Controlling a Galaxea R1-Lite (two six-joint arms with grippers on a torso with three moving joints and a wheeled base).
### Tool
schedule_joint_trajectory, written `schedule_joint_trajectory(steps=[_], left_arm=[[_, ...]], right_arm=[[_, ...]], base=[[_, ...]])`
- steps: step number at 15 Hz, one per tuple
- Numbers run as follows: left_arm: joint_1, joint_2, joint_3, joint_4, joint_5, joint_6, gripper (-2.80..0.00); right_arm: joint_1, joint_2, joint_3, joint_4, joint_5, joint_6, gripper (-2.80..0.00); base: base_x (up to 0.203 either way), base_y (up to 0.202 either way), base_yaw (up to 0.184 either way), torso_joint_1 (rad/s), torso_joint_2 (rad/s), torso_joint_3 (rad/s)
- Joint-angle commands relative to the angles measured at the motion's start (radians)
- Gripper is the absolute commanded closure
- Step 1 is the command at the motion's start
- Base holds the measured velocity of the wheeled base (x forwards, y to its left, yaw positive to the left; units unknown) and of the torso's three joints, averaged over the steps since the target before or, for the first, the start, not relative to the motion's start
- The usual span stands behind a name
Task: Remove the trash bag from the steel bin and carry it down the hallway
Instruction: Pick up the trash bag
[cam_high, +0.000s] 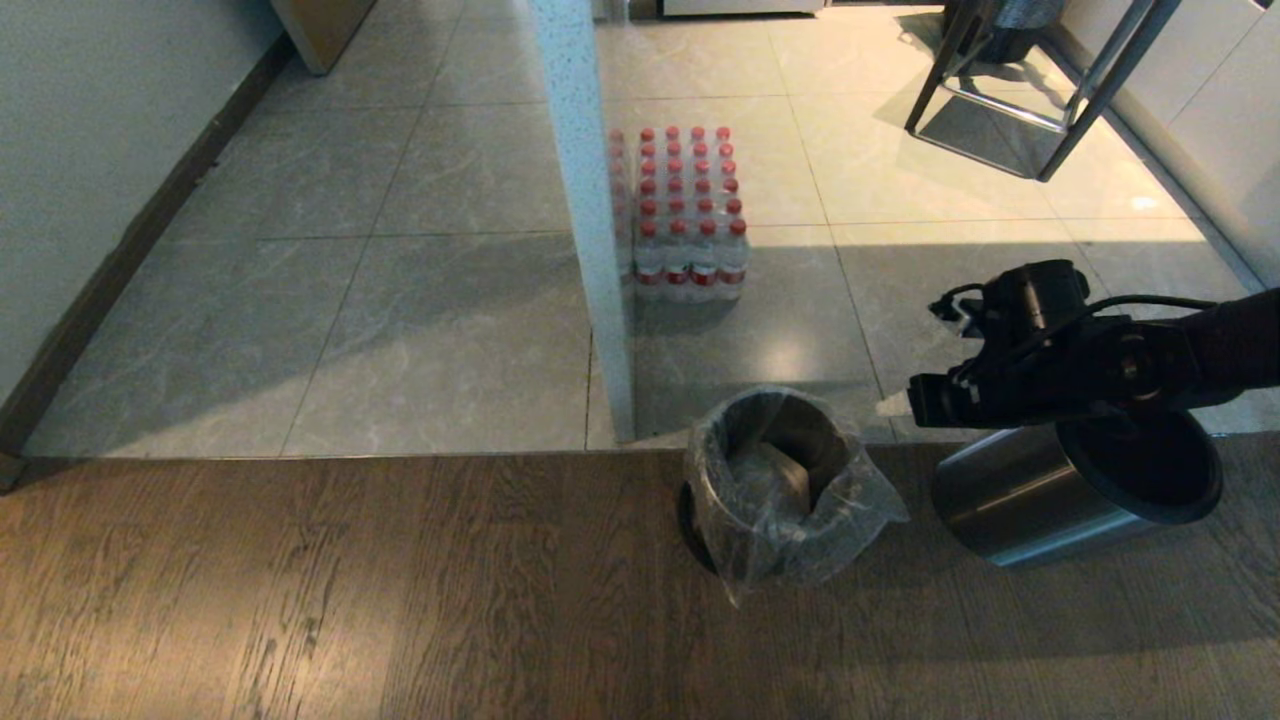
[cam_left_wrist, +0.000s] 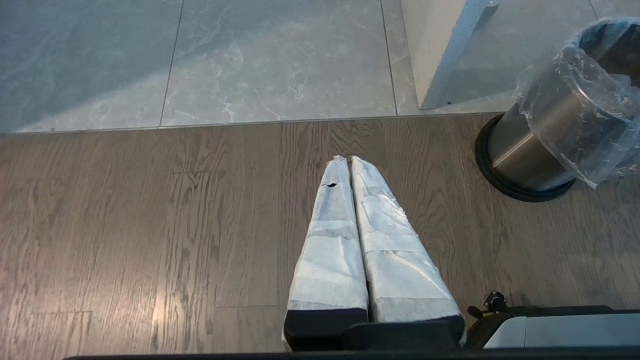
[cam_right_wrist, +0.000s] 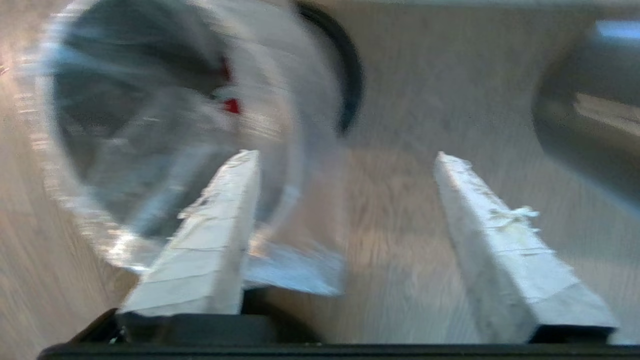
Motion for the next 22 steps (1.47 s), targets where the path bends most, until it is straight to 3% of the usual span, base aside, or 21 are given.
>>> schedule_joint_trajectory(steps=[1, 2, 11, 22], left_arm=[[0.0, 0.0, 0.0, 0.0, 0.0, 0.0, 0.0], [0.0, 0.0, 0.0, 0.0, 0.0, 0.0, 0.0], [0.0, 0.0, 0.0, 0.0, 0.0, 0.0, 0.0], [0.0, 0.0, 0.0, 0.0, 0.0, 0.0, 0.0]], right_arm=[[-0.015, -0.008, 0.017, -0.001, 0.009, 0.028, -2.8], [-0.015, 0.004, 0.016, -0.009, 0.011, 0.036, 0.0], [-0.009, 0.117, 0.0, 0.023, 0.004, 0.033, 0.0], [0.157, 0.264, -0.179, 0.027, 0.008, 0.051, 0.0]], base=[[0.0, 0.0, 0.0, 0.0, 0.0, 0.0], [0.0, 0.0, 0.0, 0.0, 0.0, 0.0], [0.0, 0.0, 0.0, 0.0, 0.0, 0.0], [0.0, 0.0, 0.0, 0.0, 0.0, 0.0]])
